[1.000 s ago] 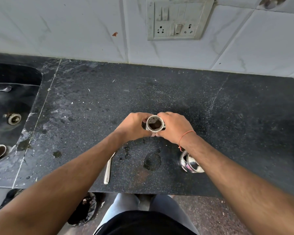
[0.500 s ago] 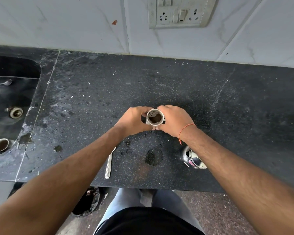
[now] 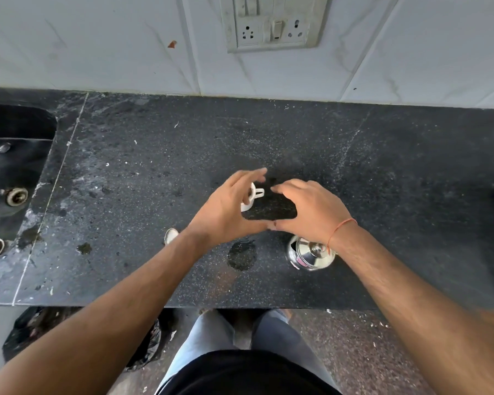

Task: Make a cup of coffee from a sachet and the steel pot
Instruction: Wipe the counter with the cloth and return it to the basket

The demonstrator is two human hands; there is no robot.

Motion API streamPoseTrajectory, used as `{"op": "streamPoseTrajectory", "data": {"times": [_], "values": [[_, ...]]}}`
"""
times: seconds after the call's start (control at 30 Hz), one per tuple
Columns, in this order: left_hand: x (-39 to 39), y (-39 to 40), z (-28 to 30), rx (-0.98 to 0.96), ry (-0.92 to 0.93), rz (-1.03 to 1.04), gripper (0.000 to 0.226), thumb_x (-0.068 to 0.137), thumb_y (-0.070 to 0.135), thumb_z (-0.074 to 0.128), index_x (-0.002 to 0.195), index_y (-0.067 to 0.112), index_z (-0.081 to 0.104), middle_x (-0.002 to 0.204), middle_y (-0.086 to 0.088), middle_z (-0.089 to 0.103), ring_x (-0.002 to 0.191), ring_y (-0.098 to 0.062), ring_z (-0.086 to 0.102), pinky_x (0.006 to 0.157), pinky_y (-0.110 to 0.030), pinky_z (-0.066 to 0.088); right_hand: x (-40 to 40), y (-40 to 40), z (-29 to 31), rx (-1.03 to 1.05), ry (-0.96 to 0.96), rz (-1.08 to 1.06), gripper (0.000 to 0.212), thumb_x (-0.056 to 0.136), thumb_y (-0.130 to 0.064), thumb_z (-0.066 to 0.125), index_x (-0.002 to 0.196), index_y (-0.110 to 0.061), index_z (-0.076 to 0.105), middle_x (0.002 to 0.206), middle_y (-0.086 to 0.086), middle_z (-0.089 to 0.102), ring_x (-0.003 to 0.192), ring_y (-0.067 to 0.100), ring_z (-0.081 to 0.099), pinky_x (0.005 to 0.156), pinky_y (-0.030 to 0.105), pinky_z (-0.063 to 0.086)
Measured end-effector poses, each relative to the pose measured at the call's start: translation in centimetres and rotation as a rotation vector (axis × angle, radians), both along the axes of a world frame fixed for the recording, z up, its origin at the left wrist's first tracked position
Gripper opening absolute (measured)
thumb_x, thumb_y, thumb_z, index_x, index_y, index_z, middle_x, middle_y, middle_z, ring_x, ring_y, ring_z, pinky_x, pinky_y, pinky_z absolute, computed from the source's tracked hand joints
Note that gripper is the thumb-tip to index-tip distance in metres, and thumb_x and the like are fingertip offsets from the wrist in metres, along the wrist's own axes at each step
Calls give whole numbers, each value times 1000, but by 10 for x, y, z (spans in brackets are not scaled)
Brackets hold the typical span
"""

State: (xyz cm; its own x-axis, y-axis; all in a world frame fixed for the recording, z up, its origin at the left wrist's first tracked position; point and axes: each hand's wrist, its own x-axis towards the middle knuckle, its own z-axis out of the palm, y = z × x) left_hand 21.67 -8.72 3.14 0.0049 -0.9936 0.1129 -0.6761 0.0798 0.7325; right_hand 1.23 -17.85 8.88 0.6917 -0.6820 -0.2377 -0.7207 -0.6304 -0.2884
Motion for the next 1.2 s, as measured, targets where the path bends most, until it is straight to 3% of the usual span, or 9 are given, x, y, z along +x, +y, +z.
{"op": "streamPoseTrajectory", "data": {"times": [0.1, 0.23, 0.3, 0.43, 0.53, 0.77, 0.97, 1.13, 1.2], "values": [[-36, 7, 6, 135, 20, -92, 114, 74, 55, 97, 167, 30, 37, 152, 18, 49, 106, -3, 59, 86, -14, 50, -35, 9, 7, 25, 27, -10, 81, 75, -74, 77, 146, -38, 58, 141, -20, 59, 126, 19, 53, 98, 45, 55], [-76, 14, -9, 234, -24, -186, 121, 71, 49, 99, 169, 23, 34, 163, 6, 45, 136, -9, 52, 110, -14, 36, -74, 19, 4, 68, 65, -25, 91, 68, -76, 76, 148, -39, 53, 147, -25, 52, 129, 16, 49, 101, 42, 54], [-87, 16, -15, 258, -39, -186, 122, 70, 47, 99, 169, 22, 32, 163, 4, 46, 139, -11, 50, 113, -17, 36, -85, 23, -1, 105, 66, -42, 97, 63, -77, 77, 149, -40, 50, 148, -26, 49, 130, 14, 48, 103, 42, 53], [-105, 18, -24, 275, -57, -160, 115, 69, 45, 99, 164, 22, 39, 156, 5, 52, 137, -12, 53, 117, -29, 45, -103, 25, -13, 163, 52, -81, 109, 59, -73, 85, 154, -42, 43, 152, -24, 47, 134, 13, 46, 107, 43, 52], [-112, 17, -29, 224, -32, -129, 96, 71, 44, 98, 153, 23, 53, 140, 6, 62, 125, -12, 61, 109, -36, 53, -108, 25, -20, 175, 66, -64, 114, 60, -68, 90, 158, -39, 39, 154, -21, 47, 135, 16, 49, 109, 42, 50], [-118, 10, -30, 186, -10, -90, 81, 69, 49, 97, 139, 27, 61, 127, 11, 60, 110, -5, 63, 99, -26, 55, -113, 17, -34, 119, 19, -27, 105, 59, -68, 90, 150, -38, 48, 140, -20, 59, 124, 15, 58, 102, 36, 53], [-107, -12, -16, 177, 6, -87, 86, 70, 45, 98, 144, 24, 59, 130, 11, 58, 109, -2, 60, 95, -10, 47, -106, -8, -22, 93, -45, -6, 111, 62, -64, 92, 158, -32, 46, 149, -16, 57, 132, 14, 58, 106, 33, 51], [-89, -58, 0, 178, -82, -75, 89, 67, 51, 96, 143, 24, 59, 131, 9, 61, 111, -4, 61, 98, -21, 50, -85, -49, -11, 105, -62, -11, 113, 63, -60, 95, 159, -24, 47, 149, -8, 59, 130, 18, 61, 106, 33, 50], [-82, -76, 2, 192, -102, -71, 88, 68, 46, 98, 143, 22, 60, 131, 8, 61, 111, -5, 59, 99, -19, 46, -76, -67, -12, 107, -59, -12, 112, 62, -61, 95, 157, -24, 49, 146, -6, 61, 129, 20, 63, 106, 35, 51]]}}
